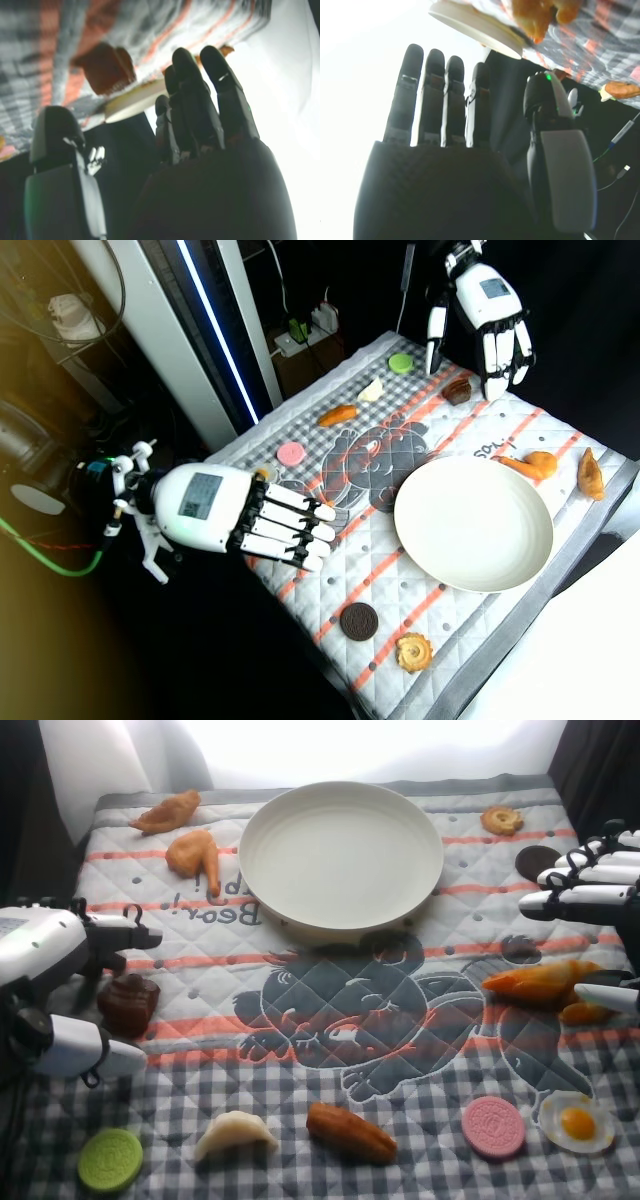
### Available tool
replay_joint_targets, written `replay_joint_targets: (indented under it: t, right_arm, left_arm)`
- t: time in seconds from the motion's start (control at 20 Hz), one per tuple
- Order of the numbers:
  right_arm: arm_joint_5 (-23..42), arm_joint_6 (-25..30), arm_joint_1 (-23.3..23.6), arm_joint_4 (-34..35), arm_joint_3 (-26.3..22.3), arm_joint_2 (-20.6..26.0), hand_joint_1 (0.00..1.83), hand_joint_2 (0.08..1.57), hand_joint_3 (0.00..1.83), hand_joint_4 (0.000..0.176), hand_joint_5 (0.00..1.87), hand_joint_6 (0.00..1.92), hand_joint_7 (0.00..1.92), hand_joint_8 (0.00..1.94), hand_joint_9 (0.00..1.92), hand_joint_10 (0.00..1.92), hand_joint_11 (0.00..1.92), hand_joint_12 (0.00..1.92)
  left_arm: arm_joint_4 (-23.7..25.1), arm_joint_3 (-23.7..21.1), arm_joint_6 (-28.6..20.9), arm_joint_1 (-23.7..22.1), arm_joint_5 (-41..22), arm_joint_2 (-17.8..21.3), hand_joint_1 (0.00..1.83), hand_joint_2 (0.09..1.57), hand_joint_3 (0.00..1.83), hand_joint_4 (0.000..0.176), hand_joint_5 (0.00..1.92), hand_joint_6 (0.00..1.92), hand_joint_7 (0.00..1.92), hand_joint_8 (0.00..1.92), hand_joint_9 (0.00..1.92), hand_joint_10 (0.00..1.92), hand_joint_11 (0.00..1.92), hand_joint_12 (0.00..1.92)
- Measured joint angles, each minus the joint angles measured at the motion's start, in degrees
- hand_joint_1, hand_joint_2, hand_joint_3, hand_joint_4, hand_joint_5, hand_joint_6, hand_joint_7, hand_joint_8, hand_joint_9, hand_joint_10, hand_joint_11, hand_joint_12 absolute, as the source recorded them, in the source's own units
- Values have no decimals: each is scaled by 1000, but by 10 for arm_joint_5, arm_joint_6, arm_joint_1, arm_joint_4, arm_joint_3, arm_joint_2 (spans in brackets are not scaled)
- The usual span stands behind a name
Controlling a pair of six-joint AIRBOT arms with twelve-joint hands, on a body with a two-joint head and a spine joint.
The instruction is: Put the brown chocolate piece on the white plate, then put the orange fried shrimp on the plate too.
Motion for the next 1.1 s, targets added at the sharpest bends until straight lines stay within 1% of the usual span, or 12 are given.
replay_joint_targets:
  t: [0.15, 0.35, 0.45, 0.55, 0.6, 0.65, 0.7, 0.75, 0.85, 0.95, 1.05, 1.1]
  right_arm:
    - [0, 0, 0, 0, 0, 0, 708, 1255, 1, 52, 471, 0, 421, 1, 393, 2, 210, 454]
    - [1, 0, 0, -2, 0, 0, 702, 1254, 1, 50, 483, 5, 444, 8, 422, 11, 251, 466]
    - [1, 0, 0, -2, 0, 0, 726, 1253, 0, 52, 484, 3, 438, 3, 407, 2, 216, 456]
    - [1, 0, 0, -2, 0, 0, 751, 1250, 0, 42, 495, 5, 448, 4, 412, 3, 207, 457]
    - [1, 0, 0, -2, -1, 0, 742, 1250, 0, 46, 499, 5, 453, 5, 419, 4, 214, 465]
    - [1, 0, 0, -1, -1, 0, 743, 1250, 0, 58, 499, 4, 449, 2, 413, 1, 208, 465]
    - [1, 0, 0, -2, -1, 0, 753, 1257, 0, 57, 496, 0, 444, 1, 400, 0, 178, 504]
    - [1, 0, 0, -2, -1, 0, 727, 1265, 2, 57, 485, 0, 443, 1, 404, 2, 184, 523]
    - [2, 0, 0, -2, -1, 0, 721, 1263, 0, 54, 492, 4, 449, 3, 406, 2, 176, 528]
    - [0, 0, 0, -2, -1, 0, 771, 1262, 0, 45, 502, 3, 457, 2, 409, 1, 168, 544]
    - [1, 0, 0, -2, -1, 0, 761, 1262, 0, 49, 503, 2, 458, 2, 409, 1, 166, 548]
    - [1, 0, 0, -2, -1, 0, 781, 1263, 0, 37, 507, 3, 459, 1, 398, 0, 143, 548]
  left_arm:
    - [-4, 8, 0, -6, 5, -3, 1036, 917, 2, 72, 527, 15, 808, 17, 830, 19, 164, 1108]
    - [-3, 13, 2, -11, 4, -10, 1069, 921, 0, 7, 737, 9, 904, 9, 933, 82, 153, 1559]
    - [-3, 13, 2, -12, 1, -13, 1035, 960, 0, 0, 826, 4, 927, 1, 858, 208, 120, 1572]
    - [-4, 13, 2, -16, -1, -17, 1077, 969, 0, 0, 945, 3, 1018, 15, 773, 625, 190, 1518]
    - [-4, 13, 2, -17, -3, -21, 1122, 1013, 10, 0, 1122, 522, 979, 525, 747, 1147, 282, 1510]
    - [-5, 13, 2, -20, -7, -24, 1111, 1055, 4, 5, 1080, 768, 856, 1070, 712, 1438, 267, 1524]
    - [-2, 15, 2, -24, -7, -28, 1098, 1075, 3, 19, 1049, 865, 774, 1638, 690, 1824, 252, 1733]
    - [-3, 17, 0, -28, -4, -33, 1108, 1076, 0, 0, 1053, 871, 744, 1824, 694, 1902, 252, 1883]
    - [0, 22, 0, -37, 5, -36, 1158, 1062, 0, 0, 1085, 818, 754, 1718, 675, 1876, 287, 1909]
    - [5, 30, 1, -58, 8, -36, 1140, 1060, 0, 0, 1095, 803, 961, 1197, 791, 1380, 266, 1456]
    - [19, 39, 1, -87, 11, -35, 1145, 1051, 0, 0, 1116, 766, 1057, 976, 863, 1181, 316, 1357]
    - [28, 48, 0, -106, 17, -35, 1117, 1060, 2, 0, 1093, 803, 1146, 726, 919, 817, 270, 1151]
